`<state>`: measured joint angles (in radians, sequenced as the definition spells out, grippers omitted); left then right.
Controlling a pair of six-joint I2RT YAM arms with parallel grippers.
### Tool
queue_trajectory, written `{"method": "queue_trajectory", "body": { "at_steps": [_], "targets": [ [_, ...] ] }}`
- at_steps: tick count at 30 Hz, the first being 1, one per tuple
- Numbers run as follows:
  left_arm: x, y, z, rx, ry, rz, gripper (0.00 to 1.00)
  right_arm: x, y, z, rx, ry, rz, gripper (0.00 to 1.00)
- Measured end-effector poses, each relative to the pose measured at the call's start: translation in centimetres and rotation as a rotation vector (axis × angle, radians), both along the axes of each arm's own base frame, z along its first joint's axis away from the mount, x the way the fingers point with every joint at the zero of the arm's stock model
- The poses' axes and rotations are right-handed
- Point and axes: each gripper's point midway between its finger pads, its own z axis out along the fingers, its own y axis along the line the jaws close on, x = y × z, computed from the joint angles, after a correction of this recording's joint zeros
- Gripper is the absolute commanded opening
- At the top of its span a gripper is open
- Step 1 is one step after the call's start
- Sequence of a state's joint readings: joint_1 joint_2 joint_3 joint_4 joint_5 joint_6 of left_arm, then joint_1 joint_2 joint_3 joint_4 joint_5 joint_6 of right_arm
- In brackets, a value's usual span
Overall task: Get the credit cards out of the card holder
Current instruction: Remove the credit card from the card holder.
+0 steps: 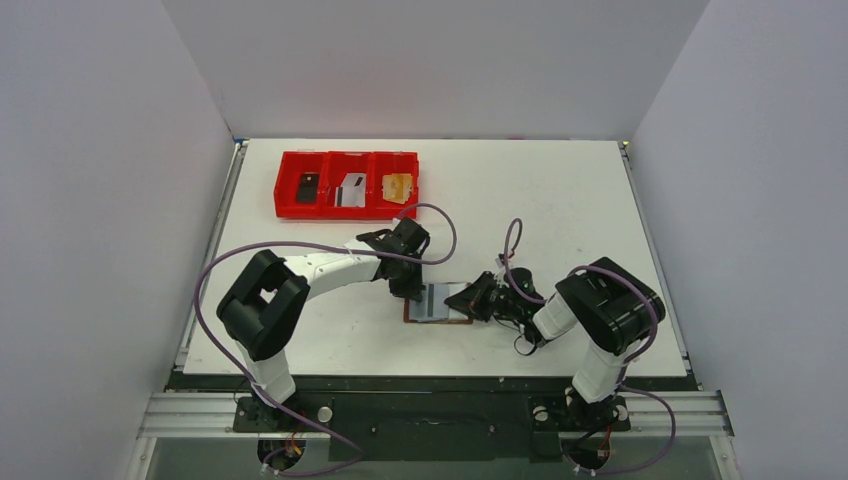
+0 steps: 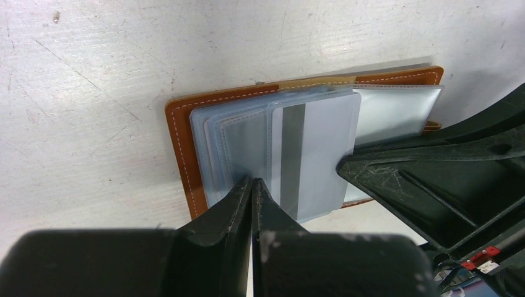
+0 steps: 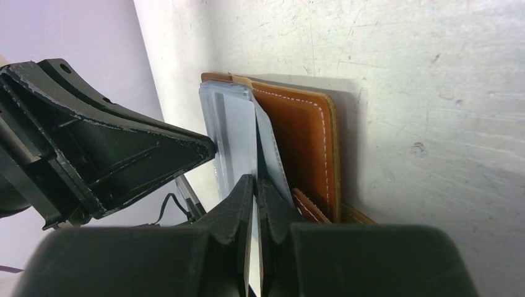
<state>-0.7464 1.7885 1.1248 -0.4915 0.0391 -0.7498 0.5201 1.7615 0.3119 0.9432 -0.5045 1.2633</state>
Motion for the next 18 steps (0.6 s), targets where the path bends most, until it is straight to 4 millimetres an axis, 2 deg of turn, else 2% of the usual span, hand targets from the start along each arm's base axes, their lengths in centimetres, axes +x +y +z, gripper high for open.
{"method": "queue_trajectory", "body": {
  "at_steps": [18],
  "targets": [
    [0.6,-0.9,0.1,-0.042,-0.011,0.003,0.00,0.1,-2.1,0.1,-0.110,-0.041,-0.014,0.00]
  ]
}}
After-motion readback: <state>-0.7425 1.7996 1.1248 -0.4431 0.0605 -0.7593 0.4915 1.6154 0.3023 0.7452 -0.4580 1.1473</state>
